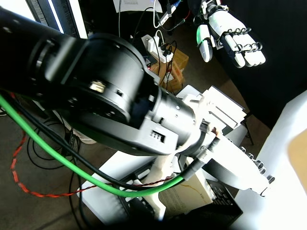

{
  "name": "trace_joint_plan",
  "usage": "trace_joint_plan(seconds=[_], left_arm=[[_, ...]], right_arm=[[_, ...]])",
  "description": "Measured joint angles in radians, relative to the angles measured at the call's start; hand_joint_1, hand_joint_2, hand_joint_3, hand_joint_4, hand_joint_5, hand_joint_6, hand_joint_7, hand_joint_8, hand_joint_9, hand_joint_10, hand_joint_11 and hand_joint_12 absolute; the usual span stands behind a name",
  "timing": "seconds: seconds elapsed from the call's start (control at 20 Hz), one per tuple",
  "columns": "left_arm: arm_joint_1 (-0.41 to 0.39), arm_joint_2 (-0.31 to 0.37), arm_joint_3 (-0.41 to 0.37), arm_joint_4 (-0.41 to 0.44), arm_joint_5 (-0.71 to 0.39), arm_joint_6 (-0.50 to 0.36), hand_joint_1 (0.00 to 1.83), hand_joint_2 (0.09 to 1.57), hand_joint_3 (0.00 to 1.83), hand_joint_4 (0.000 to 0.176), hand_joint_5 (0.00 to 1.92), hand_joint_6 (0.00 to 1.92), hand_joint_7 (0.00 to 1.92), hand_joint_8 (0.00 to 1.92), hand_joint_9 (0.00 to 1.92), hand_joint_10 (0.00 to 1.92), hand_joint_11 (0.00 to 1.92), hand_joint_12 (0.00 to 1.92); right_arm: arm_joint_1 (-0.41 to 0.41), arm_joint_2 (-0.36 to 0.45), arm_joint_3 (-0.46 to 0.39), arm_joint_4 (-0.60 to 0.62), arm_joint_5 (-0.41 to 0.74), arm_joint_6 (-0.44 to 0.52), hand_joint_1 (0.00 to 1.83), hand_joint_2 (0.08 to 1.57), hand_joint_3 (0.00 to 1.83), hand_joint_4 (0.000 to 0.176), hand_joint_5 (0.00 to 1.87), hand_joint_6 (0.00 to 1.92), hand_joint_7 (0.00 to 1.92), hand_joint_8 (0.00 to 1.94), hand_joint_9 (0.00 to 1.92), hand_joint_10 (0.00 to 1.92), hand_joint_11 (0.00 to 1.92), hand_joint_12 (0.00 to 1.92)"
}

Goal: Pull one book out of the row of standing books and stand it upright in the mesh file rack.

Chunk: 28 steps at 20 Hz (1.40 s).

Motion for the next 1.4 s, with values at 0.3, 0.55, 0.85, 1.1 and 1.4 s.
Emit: trace_joint_plan(seconds=[0.3,0.55,0.85,1.1,1.4], left_arm=[[0.002,0.0,-0.011,-0.021,0.006,-0.002,0.15,1.48,0.0,0.04,0.0,0.0,0.0,0.0,0.0,0.0,0.0,0.0],[0.023,0.008,-0.027,-0.054,0.011,-0.003,0.19,1.48,0.0,0.0,0.0,0.0,0.0,0.0,0.0,0.0,0.0,0.0],[0.051,0.061,-0.069,-0.077,0.0,0.005,0.14,1.41,0.0,0.02,0.0,0.0,0.0,0.0,0.0,0.0,0.01,0.01],[0.055,0.068,-0.075,-0.075,0.004,0.008,0.13,1.37,0.0,0.067,0.0,0.0,0.0,0.0,0.0,0.0,0.0,0.0],[0.064,0.073,-0.083,-0.078,0.05,0.016,0.16,1.37,0.0,0.057,0.0,0.0,0.0,0.0,0.0,0.0,0.0,0.0]], right_arm=[[0.042,0.113,-0.164,0.019,-0.052,0.0,0.75,1.05,0.01,0.043,0.0,0.0,0.0,0.0,0.0,0.0,0.0,0.0],[0.024,0.236,-0.322,0.246,-0.104,-0.168,0.63,1.14,0.03,0.133,0.0,0.0,0.0,0.0,0.0,0.0,0.0,0.0],[-0.026,0.3,-0.46,0.217,-0.151,-0.172,0.54,1.14,0.01,0.05,0.0,0.0,0.0,0.0,0.0,0.0,0.0,0.0],[-0.129,0.378,-0.547,0.033,-0.239,0.025,0.37,1.14,0.01,0.02,0.0,0.0,0.0,0.0,0.0,0.0,0.0,0.0],[-0.294,0.397,-0.58,0.0,-0.438,0.214,0.34,1.11,0.0,0.0,0.0,0.0,0.0,0.0,0.0,0.0,0.0,0.0]])
